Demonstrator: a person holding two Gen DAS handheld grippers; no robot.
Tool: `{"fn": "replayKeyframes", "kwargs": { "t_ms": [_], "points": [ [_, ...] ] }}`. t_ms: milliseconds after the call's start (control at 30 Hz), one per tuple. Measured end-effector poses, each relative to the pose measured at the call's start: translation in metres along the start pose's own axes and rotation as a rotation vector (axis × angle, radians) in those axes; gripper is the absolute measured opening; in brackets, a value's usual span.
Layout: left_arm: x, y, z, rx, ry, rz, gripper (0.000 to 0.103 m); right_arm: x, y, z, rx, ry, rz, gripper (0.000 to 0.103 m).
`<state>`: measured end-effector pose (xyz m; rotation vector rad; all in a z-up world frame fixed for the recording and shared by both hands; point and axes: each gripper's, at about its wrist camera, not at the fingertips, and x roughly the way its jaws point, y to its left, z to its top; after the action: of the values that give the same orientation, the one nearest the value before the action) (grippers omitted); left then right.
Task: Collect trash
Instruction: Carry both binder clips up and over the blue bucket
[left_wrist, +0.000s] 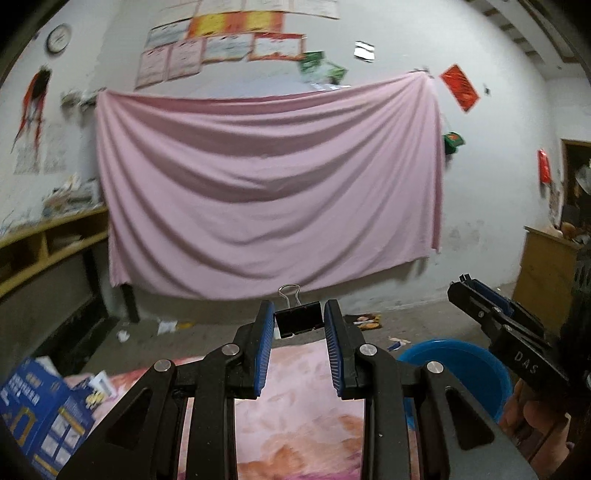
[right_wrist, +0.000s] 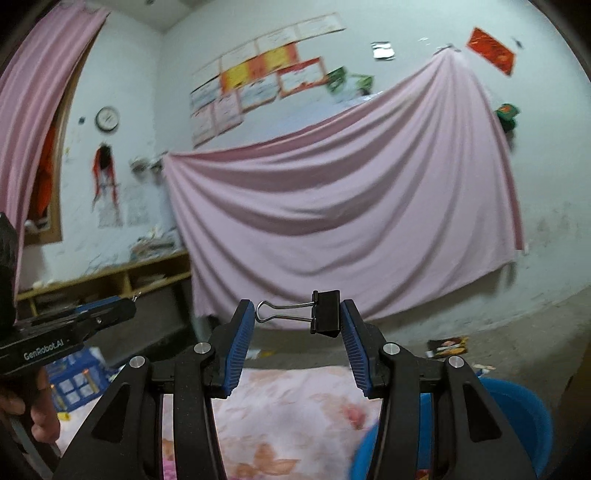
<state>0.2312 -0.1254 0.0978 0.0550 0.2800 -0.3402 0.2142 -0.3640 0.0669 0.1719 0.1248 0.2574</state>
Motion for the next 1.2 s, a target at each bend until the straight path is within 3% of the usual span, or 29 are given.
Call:
{"fn": "replayKeyframes", "kwargs": {
  "t_ms": [367, 600, 1200],
  "points": [
    [0.029, -0.077, 0.009, 0.098, 0.005, -0.113, 0.023, -0.038, -0.067, -0.003, 0.078, -0.011, -0.137, 0.046],
    [0.054, -0.123, 0.003, 0.121, 0.058, -0.177, 0.023, -0.048, -0.098, -0.011, 0.120, 0.038, -0.202, 0.046],
    [0.093, -0.160, -0.021, 0.118, 0.235, -0.242, 0.023, -0.037, -0.129, -0.024, 0.196, 0.185, -0.299, 0.046]
  ]
}}
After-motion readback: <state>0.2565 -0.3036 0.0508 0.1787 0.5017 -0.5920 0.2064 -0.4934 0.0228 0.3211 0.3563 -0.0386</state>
